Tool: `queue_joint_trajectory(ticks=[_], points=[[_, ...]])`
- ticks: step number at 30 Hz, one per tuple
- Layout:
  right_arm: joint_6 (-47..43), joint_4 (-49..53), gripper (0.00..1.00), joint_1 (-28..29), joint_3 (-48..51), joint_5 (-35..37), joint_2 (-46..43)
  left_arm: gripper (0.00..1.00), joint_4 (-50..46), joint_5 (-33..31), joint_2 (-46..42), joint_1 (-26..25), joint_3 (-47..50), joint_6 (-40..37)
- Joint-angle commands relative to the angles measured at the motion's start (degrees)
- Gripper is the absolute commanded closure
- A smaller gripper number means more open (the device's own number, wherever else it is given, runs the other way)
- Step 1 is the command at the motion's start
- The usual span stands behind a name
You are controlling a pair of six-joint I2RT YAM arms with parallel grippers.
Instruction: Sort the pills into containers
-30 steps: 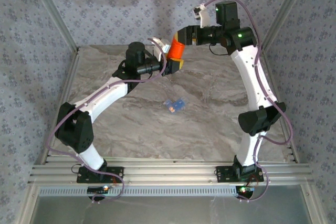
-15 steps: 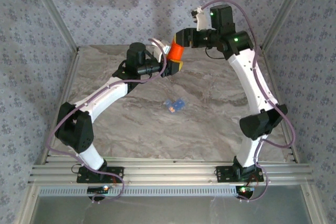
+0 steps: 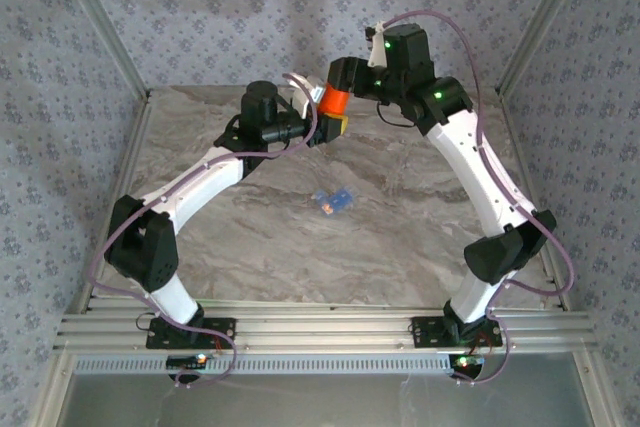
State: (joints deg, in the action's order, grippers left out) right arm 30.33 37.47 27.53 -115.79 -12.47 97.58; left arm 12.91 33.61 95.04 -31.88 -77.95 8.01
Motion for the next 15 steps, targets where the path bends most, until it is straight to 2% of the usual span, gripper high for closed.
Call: queue_joint_trajectory(ticks=[1, 7, 10, 15], points=[[2.14, 0.33, 0.33, -2.23, -3.12, -4.21, 0.60, 1.00, 5.19, -0.21, -0.60, 0.23, -1.85, -0.70], [3.29, -5.85, 0.12, -8.09, -3.90, -13.39, -1.19, 1.00, 4.92, 0.31, -0.49, 0.30, -1.83, -0.70], [2.14, -8.04, 0.09, -10.50, -2.30, -17.35, -2.29, 1.00, 4.94, 0.96, -0.39, 0.38, -2.10, -0.46], [0.49, -11.84, 0.10, -15.30, -1.02, -30.44, -0.20, 1.00, 4.37, 2.93, 0.23, 0.36, -3.57, 0.10]])
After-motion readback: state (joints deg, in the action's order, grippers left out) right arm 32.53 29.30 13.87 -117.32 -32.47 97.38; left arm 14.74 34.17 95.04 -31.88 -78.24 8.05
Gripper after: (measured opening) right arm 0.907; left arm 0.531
